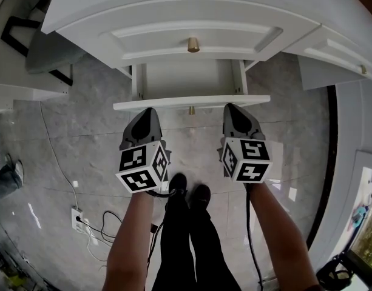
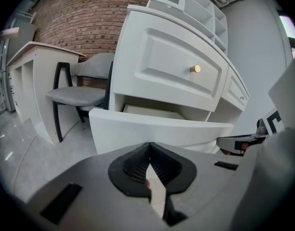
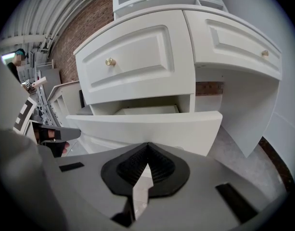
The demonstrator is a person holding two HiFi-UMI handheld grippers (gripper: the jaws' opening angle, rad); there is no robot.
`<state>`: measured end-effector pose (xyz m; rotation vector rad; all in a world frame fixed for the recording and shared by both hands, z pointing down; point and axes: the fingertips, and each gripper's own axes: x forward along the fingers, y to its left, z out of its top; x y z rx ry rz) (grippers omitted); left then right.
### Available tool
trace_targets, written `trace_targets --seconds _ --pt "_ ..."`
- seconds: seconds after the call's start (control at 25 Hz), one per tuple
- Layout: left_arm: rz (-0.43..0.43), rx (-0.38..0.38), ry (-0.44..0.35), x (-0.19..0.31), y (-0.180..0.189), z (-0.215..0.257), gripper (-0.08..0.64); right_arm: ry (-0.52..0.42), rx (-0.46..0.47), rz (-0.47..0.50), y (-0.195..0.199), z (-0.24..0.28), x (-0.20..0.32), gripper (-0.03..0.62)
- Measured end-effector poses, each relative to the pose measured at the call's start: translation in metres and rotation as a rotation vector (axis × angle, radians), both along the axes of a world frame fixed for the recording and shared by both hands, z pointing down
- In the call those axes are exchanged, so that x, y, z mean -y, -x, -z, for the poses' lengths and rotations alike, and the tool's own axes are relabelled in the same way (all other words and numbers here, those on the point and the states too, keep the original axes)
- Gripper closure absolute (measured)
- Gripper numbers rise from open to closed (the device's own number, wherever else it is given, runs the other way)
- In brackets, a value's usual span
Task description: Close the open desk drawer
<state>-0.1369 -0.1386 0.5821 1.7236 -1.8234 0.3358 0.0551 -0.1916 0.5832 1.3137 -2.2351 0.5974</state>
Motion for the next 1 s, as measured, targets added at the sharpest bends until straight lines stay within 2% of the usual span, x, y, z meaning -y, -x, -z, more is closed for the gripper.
trace_targets --seconds 0.28,1.0 --pt "0.002 0.003 -0.023 0.026 0.008 0.000 0.551 0.001 0.033 -0.040 0.007 0.000 0.026 0.588" --pt "0.026 -0.005 -0.042 0.073 0.021 -0.001 0.549 -0.026 0.027 -0.032 0.021 -0.001 0.073 0.588"
